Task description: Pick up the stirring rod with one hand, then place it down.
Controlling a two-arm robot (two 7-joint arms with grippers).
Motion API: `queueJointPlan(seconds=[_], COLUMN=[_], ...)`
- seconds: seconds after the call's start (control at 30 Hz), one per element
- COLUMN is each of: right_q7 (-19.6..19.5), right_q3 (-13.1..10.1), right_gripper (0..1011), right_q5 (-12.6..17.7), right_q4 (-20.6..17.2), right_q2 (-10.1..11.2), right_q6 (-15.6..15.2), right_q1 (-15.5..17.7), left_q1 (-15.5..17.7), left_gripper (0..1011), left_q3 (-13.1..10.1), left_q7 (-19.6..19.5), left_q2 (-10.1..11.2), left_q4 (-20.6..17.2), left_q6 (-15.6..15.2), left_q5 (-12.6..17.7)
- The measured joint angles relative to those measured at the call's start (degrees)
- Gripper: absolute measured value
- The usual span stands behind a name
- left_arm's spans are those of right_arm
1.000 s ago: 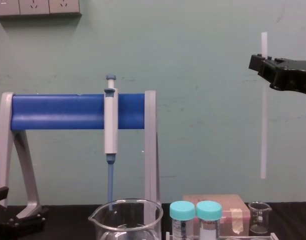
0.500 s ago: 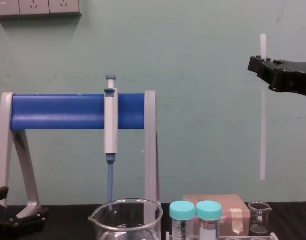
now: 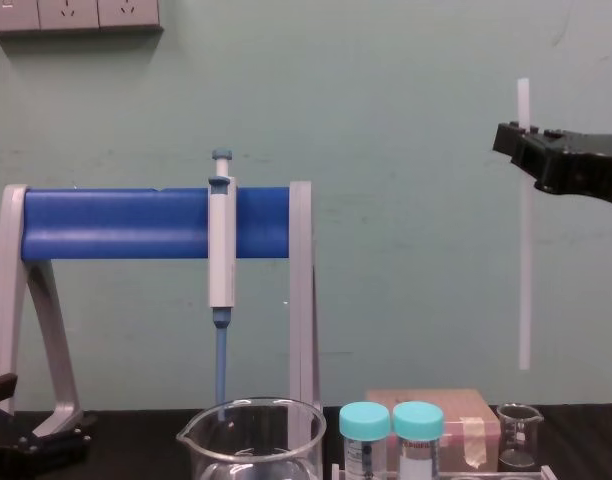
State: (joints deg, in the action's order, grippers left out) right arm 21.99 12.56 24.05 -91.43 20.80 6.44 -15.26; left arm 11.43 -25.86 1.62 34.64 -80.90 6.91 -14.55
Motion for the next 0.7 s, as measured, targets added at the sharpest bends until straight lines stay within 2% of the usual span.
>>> queueJointPlan(seconds=[0.47,0.7], right_q7=[0.6,0.1], right_q3=[2.1,2.5], right_gripper=[72,73], right_q5=[-0.3,-1.2], right_q4=[0.3,1.1], right_q2=[0.9,1.1], right_q6=[-2.7,-3.0], right_q1=[2.4,3.0], left_q1=[0.0,0.0], left_gripper=[1000,1000], left_q3=[0.0,0.0], left_q7=[0.0,0.0], left_q2=[0.0,0.0], left_q4=[0.0,0.0], left_q6=[0.0,0.0], left_q5=[0.0,0.0])
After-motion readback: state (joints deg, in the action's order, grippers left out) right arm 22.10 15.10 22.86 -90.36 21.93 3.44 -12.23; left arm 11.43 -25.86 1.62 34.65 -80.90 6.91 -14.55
